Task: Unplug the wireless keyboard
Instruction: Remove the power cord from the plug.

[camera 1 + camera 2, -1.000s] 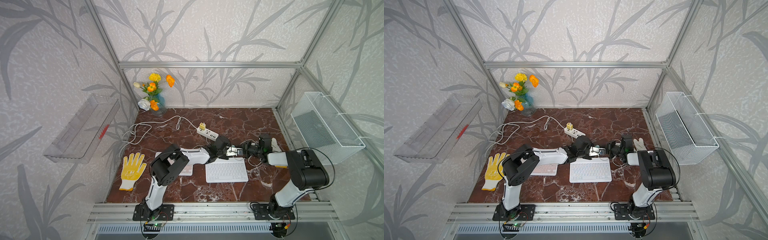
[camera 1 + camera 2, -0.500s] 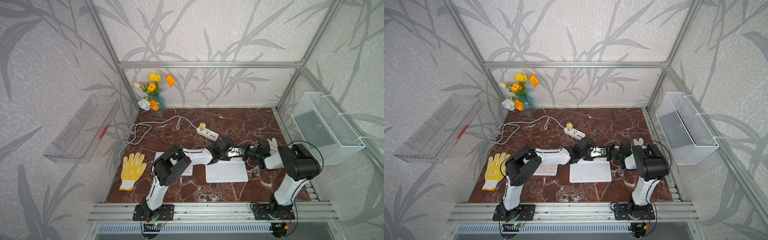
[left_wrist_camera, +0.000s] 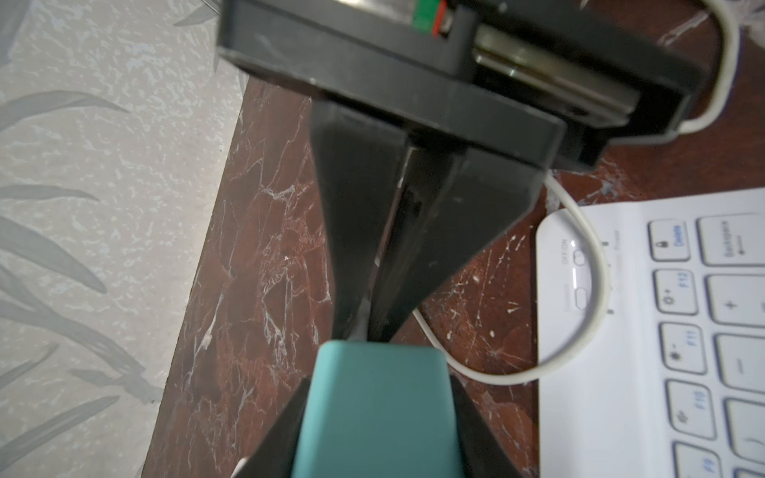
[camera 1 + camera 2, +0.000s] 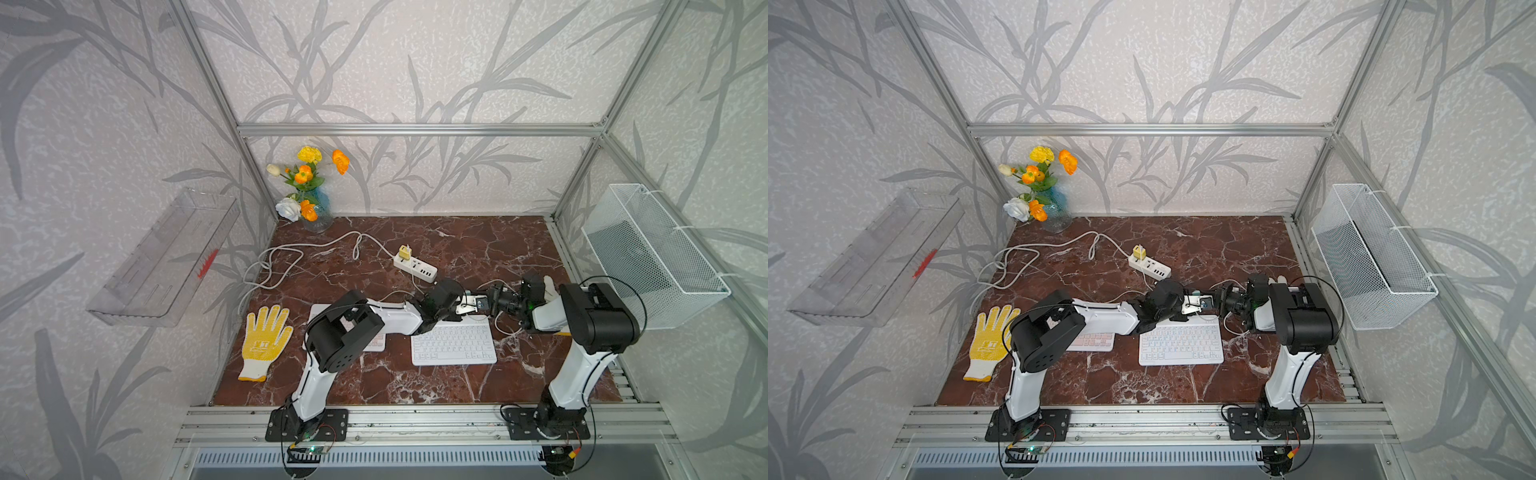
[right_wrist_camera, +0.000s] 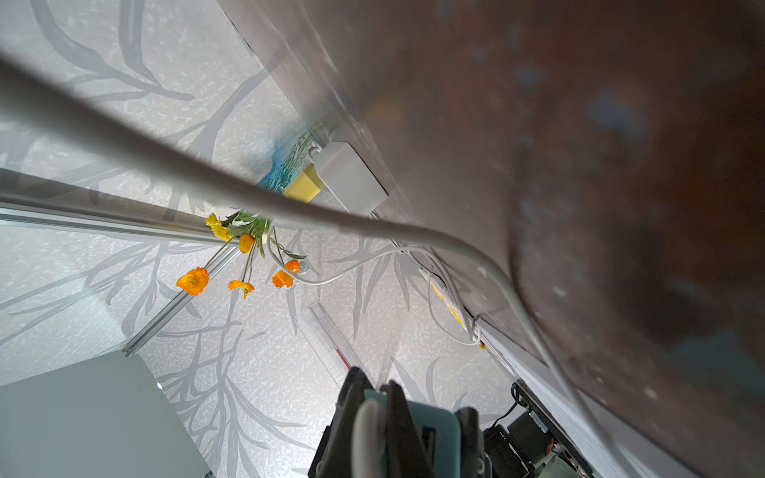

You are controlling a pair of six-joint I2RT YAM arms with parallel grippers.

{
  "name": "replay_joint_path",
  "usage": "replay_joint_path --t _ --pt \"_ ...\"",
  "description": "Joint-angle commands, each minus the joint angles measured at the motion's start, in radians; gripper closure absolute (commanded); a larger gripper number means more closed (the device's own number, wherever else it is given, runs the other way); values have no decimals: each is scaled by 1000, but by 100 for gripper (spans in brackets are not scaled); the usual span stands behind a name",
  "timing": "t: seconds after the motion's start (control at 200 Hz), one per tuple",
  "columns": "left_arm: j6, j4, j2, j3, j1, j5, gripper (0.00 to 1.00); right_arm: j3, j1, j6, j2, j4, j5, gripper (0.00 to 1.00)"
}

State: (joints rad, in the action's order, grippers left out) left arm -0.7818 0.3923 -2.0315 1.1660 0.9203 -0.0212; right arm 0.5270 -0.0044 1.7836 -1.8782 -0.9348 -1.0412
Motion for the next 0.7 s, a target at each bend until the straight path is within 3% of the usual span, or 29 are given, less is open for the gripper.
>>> replay_joint_path --t 0.0,0.1,0.23,0.32,0.4,0.625,0.695 --pt "62 51 73 6 -29 -52 100 -33 -38 -14 -11 27 147 100" --pt "62 -20 69 34 -29 -26 100 -37 -13 -121 85 172 183 100" --pt "36 -88 64 43 -23 2 100 142 -17 -511 307 803 293 100" --pt "41 -58 67 22 -22 -15 100 257 -28 -633 364 1009 361 100" --pt "56 2 75 -1 -21 -34 100 244 -56 -562 338 923 313 100" --pt "76 107 98 -51 -15 -40 100 88 -81 -132 107 292 155 100" --pt "75 96 102 -56 -15 -35 100 77 -82 -59 64 149 141 100"
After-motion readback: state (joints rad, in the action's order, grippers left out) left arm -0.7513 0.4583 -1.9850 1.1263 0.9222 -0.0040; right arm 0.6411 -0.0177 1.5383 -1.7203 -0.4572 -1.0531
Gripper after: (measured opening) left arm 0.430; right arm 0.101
